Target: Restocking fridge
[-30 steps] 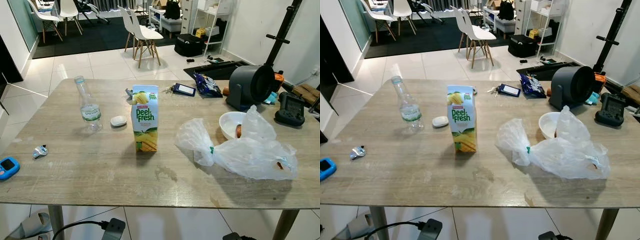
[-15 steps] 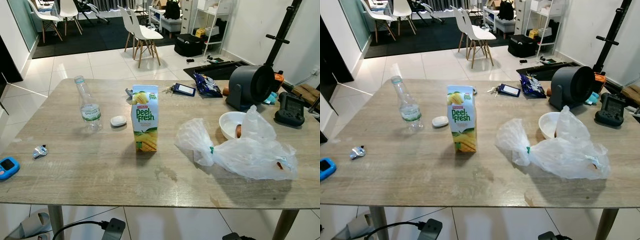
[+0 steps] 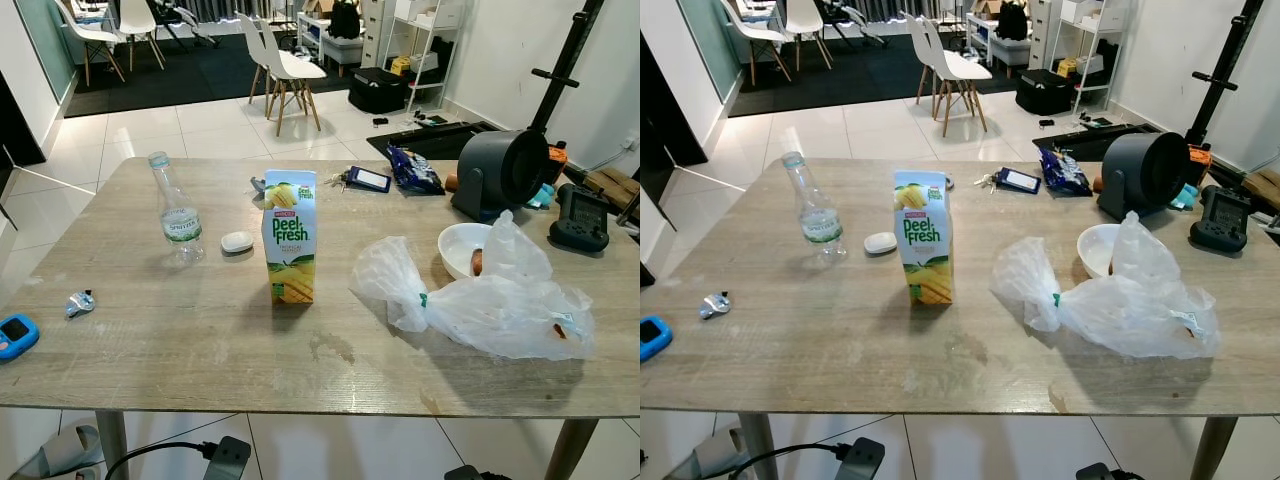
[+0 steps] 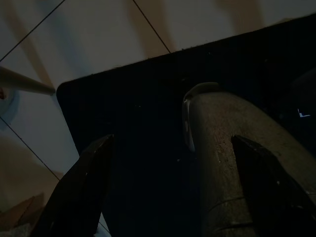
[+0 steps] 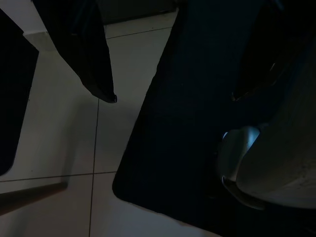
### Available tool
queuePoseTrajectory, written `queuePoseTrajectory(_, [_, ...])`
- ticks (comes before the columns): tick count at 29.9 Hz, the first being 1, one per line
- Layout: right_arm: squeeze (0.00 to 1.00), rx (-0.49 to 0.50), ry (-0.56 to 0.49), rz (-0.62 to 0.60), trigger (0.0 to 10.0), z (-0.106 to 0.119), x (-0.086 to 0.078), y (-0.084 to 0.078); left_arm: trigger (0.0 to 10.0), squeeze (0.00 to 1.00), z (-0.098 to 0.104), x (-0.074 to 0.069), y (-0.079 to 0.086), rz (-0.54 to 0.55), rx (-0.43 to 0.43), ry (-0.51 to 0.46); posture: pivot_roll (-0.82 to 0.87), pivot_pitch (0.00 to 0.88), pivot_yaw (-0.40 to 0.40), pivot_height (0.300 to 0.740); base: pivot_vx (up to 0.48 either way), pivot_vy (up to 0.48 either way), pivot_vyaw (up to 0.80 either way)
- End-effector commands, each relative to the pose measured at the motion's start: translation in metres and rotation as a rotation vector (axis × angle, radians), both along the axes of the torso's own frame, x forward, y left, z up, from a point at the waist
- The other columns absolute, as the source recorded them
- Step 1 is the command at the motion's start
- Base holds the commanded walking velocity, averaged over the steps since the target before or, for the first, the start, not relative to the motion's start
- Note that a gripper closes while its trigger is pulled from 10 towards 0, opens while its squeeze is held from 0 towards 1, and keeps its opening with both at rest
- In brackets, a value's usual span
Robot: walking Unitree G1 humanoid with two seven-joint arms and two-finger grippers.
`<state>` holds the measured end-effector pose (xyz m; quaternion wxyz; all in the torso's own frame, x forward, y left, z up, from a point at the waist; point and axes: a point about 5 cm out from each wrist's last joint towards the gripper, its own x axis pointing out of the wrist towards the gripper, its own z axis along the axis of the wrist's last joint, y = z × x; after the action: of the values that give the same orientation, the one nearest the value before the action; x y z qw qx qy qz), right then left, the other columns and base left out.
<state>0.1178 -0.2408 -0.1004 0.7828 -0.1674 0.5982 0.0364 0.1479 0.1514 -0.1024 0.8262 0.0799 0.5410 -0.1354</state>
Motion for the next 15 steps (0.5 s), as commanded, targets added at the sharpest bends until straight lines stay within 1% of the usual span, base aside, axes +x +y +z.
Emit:
queuePoseTrajectory(1, [0.00, 0.009, 0.007, 0.002, 10.0, -0.0006, -0.0001, 0.0021, 10.0, 0.00, -0.0020, -0.0058, 0.0082, 0.008, 0.022, 0.029, 0.04, 0.000, -0.010, 0.740, 0.000, 0.000, 0.00])
queuePoseTrajectory(15, [0.00, 0.010, 0.008, 0.001, 10.0, -0.0002, -0.0004, 0.0006, 10.0, 0.00, -0.0021, -0.0061, 0.0065, 0.008, 0.018, 0.032, 0.04, 0.000, -0.005, 0.740, 0.000, 0.000, 0.00])
